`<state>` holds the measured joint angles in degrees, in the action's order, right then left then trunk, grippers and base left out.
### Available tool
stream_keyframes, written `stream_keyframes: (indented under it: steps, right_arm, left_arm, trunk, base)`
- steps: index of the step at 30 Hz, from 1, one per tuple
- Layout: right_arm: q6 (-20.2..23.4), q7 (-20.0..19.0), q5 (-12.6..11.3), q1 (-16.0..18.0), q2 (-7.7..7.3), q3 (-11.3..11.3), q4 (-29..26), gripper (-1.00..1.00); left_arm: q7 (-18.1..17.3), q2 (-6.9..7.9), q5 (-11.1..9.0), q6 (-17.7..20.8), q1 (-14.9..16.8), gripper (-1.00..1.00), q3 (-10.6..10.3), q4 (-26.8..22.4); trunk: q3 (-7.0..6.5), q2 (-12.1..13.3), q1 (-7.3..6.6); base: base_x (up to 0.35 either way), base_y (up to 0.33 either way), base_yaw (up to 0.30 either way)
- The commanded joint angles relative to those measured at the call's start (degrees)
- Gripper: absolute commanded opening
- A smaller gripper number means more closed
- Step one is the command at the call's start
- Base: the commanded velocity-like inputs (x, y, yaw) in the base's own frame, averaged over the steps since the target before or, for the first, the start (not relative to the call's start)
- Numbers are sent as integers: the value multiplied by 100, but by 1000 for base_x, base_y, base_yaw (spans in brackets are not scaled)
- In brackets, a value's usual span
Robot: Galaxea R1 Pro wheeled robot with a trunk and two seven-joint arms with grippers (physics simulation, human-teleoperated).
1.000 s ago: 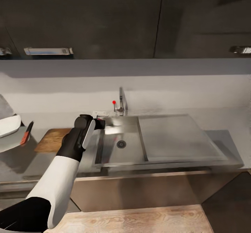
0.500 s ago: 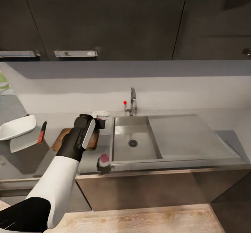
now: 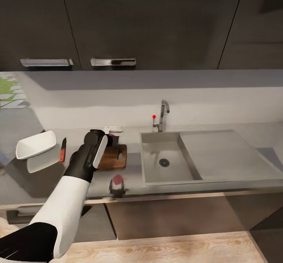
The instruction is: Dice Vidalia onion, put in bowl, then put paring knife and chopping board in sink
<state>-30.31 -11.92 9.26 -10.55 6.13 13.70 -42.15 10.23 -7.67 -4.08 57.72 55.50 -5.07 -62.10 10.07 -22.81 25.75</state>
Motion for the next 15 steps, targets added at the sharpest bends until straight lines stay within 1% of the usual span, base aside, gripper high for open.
stream_keyframes:
  steps: [1,11,13,15]
  right_arm:
    - [-10,-38,59,0,11,46,-13,100]
    - [-10,-39,59,0,10,45,-13,100]
    - [-10,-37,59,0,11,45,-13,100]
    - [-10,-37,59,0,10,45,-13,100]
  left_arm:
    - [49,2,-40,20,4,-100,-8,0]
    - [49,2,-40,20,4,-100,-3,59]
    - [49,2,-40,20,4,-100,-8,91]
    - [49,2,-40,20,4,-100,-4,133]
  trunk:
    - [8,-11,4]
    - [2,-11,4]
    - [2,-11,4]
    - [5,-11,4]
  base:
    - [0,303,0]
    - [0,303,0]
    - [0,214,0]
    - [0,72,0]
